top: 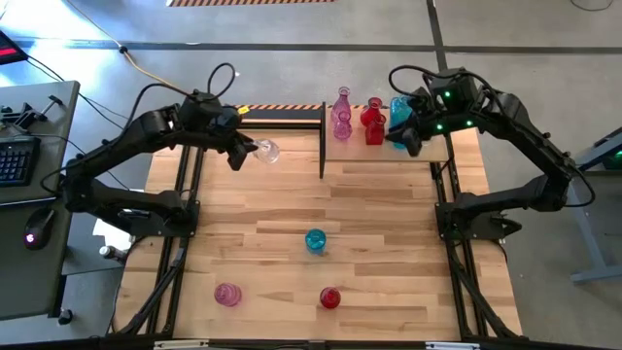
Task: Sort vases onto shelf
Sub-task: Put the transparent vase on the shelf aligned with the transparent vases
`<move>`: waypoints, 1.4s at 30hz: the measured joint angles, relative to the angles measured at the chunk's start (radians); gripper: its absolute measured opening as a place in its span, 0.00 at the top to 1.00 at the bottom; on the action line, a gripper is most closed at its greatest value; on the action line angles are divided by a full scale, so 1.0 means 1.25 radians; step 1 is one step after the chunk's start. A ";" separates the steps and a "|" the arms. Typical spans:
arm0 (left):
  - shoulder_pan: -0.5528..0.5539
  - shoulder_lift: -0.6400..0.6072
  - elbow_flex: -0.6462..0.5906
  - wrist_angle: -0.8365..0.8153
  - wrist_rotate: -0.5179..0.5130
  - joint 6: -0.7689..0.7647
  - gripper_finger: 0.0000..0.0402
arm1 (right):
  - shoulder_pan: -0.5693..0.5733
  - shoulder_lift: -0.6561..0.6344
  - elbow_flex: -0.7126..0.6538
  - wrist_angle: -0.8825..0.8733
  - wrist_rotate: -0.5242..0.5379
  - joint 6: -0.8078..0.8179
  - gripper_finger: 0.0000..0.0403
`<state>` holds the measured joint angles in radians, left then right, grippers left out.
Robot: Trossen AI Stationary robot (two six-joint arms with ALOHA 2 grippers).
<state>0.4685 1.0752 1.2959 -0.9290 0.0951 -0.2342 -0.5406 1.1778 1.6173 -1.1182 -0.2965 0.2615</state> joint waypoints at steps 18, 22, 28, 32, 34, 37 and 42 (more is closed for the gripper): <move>-0.126 0.132 0.109 0.085 -0.004 -0.035 0.75 | 0.000 0.000 0.000 -0.075 -0.017 -0.003 0.03; -0.138 0.182 0.146 0.097 -0.009 -0.036 0.75 | 0.000 0.000 0.000 -0.086 -0.007 0.028 0.05; -0.160 0.249 0.204 0.107 -0.011 -0.035 0.75 | 0.000 0.000 0.000 -0.084 0.006 0.023 0.05; -0.171 0.289 0.241 0.122 -0.011 -0.035 0.75 | 0.000 0.001 0.000 -0.081 0.008 0.017 0.05; -0.177 0.310 0.259 0.139 -0.011 -0.035 0.75 | 0.000 0.001 0.000 -0.064 0.032 0.001 0.05; -0.180 0.337 0.288 0.150 -0.010 -0.035 0.75 | 0.000 0.001 0.000 -0.053 0.081 -0.006 0.05; -0.182 0.382 0.334 0.156 -0.009 -0.040 0.75 | 0.000 0.001 0.000 -0.014 0.139 -0.006 0.05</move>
<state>0.2405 1.5529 1.7139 -0.7335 0.0837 -0.2844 -0.5407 1.1786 1.6173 -1.1362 -0.1228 0.2535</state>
